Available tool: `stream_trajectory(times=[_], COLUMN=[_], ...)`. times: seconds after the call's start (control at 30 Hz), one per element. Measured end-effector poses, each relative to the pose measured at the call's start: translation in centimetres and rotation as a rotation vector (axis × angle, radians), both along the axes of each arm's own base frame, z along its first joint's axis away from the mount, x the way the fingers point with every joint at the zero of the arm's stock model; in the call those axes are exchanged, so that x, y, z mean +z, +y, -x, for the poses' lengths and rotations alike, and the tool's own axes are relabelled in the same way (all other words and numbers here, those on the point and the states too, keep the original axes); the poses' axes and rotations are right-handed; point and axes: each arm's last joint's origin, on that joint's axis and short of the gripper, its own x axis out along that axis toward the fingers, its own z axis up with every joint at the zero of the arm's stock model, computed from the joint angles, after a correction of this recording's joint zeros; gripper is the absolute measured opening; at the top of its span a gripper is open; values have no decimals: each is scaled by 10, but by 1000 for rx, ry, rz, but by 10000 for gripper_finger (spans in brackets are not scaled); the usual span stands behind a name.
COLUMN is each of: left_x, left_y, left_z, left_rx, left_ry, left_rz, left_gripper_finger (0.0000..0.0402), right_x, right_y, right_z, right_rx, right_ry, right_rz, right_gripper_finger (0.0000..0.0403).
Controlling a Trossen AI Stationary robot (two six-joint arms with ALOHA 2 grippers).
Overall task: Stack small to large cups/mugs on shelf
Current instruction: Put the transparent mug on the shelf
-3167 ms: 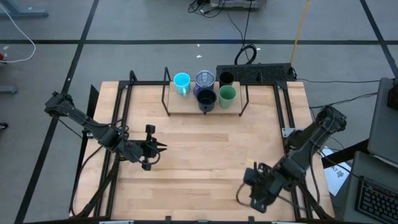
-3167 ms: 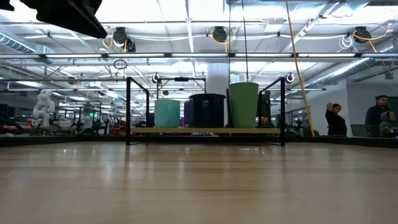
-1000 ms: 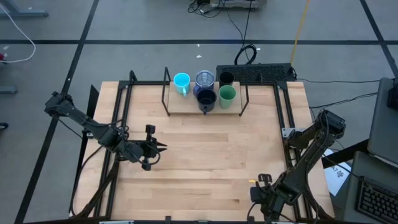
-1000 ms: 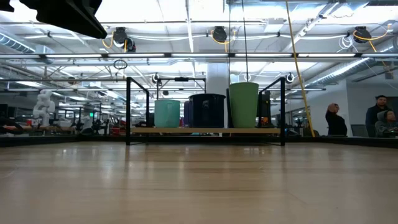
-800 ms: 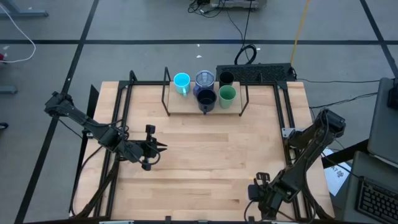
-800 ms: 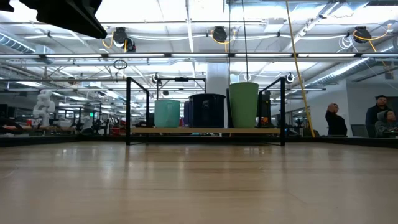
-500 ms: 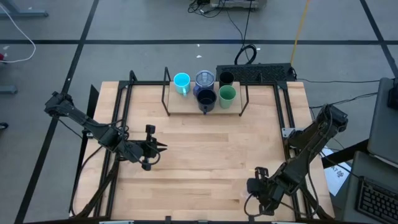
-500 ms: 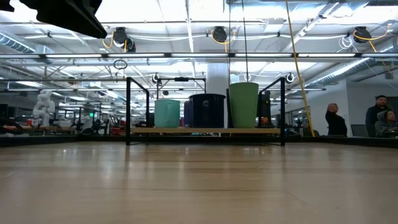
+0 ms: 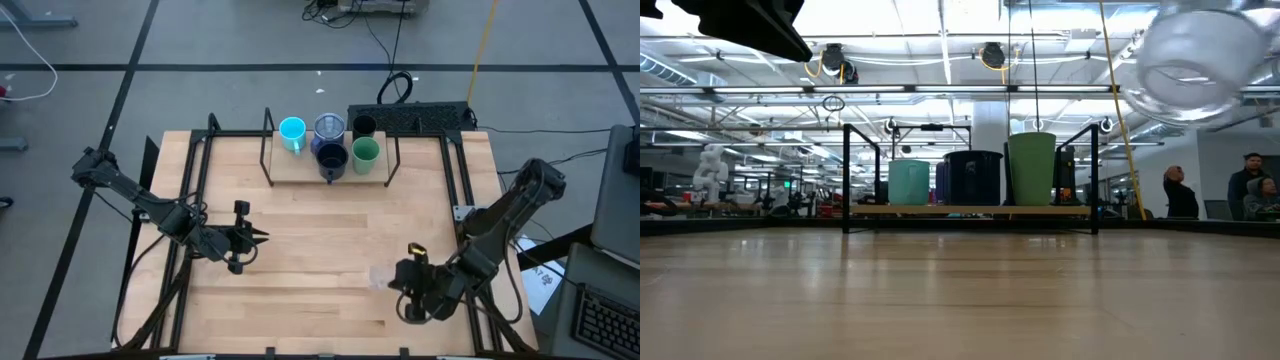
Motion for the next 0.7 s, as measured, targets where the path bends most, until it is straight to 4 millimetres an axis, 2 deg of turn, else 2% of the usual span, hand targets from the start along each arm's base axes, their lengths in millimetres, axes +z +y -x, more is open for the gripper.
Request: stream_trajectory(times=[0.23, 0.43, 0.7], left_x=[0, 0, 0], left_y=[0, 0, 0], left_z=[0, 0, 0], left_rx=[0, -1, 0], left_ry=[-2, -2, -2], left_rz=[1, 0, 1], left_gripper_finger=[58, 58, 58], right_x=[13, 27, 33], right_y=[-13, -24, -39], right_z=[-8, -22, -35], right_rx=[-65, 14, 64], right_ry=[-161, -297, -328], right_rz=[121, 292, 414], right_gripper_finger=[0, 0, 0])
